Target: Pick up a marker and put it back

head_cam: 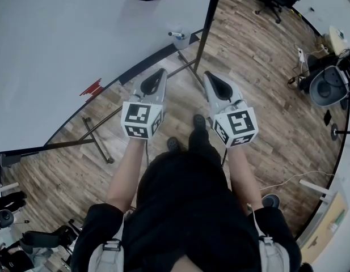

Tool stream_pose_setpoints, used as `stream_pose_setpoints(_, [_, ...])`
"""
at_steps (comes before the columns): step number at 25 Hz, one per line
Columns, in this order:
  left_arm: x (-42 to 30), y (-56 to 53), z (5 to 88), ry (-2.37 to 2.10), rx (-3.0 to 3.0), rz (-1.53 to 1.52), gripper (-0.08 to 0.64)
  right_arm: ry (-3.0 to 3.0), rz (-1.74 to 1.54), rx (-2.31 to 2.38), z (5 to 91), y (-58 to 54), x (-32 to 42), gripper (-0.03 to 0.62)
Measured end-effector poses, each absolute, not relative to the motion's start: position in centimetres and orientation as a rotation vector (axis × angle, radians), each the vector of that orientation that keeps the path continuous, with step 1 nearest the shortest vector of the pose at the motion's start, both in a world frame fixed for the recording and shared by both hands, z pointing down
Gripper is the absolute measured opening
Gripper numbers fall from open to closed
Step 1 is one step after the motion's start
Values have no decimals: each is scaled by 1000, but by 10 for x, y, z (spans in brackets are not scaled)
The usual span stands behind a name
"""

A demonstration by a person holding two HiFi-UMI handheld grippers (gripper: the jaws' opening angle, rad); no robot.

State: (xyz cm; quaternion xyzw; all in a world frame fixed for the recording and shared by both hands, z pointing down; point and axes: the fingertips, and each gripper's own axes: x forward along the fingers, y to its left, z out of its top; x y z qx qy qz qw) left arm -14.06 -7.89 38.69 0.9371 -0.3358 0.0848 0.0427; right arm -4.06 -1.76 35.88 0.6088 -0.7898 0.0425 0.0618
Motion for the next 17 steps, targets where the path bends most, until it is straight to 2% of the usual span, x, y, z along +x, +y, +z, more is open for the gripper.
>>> stream_pose_setpoints(17, [-134, -65, 385, -1019, 2872, 248, 11, -2385, 111, 1814, 357, -3, -40, 2])
